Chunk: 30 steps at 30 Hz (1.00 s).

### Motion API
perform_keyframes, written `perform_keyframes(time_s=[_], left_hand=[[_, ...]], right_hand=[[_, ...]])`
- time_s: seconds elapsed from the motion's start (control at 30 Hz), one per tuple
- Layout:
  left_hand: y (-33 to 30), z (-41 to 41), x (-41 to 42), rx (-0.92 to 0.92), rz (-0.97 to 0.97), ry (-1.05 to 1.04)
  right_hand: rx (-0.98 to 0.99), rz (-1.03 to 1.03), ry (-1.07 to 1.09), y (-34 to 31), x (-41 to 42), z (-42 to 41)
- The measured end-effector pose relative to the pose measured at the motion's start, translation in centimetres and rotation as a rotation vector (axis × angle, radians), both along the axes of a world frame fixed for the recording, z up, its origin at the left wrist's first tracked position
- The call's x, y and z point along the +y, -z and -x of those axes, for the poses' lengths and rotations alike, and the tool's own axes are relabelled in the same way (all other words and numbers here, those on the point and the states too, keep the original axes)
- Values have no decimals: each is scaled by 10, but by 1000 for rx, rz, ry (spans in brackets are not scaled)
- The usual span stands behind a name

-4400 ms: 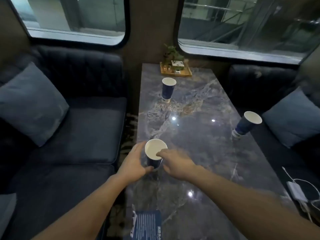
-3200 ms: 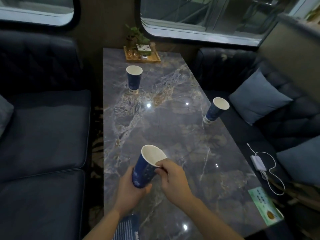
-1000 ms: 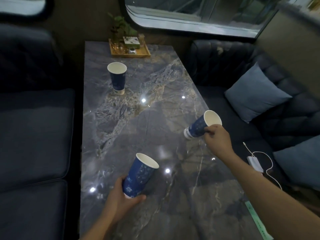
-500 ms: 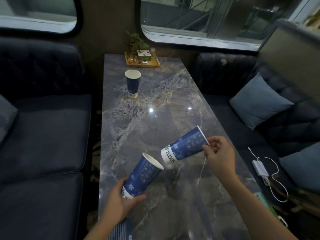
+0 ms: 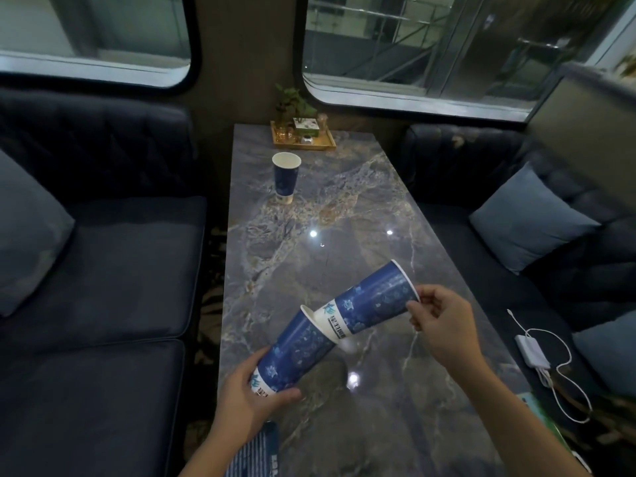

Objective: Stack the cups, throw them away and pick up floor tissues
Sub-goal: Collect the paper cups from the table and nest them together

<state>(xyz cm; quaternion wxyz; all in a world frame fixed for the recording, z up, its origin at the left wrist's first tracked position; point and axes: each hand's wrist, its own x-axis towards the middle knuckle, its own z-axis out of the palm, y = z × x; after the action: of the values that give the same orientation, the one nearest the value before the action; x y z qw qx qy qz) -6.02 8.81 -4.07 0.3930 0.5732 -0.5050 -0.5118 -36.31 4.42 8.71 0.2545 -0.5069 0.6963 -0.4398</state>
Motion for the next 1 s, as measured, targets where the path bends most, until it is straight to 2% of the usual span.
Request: perform_keyframes(time_s=[0.43, 0.7, 1.0], left_hand=[[-12, 9, 2, -20, 50, 41], [-19, 22, 7, -1, 13, 32], [-33, 32, 4, 13, -28, 41]], right_hand=[[-54, -25, -170, -4, 21, -24], [-59, -47, -252, 2, 35, -39], [35, -82, -322, 2, 41, -51]])
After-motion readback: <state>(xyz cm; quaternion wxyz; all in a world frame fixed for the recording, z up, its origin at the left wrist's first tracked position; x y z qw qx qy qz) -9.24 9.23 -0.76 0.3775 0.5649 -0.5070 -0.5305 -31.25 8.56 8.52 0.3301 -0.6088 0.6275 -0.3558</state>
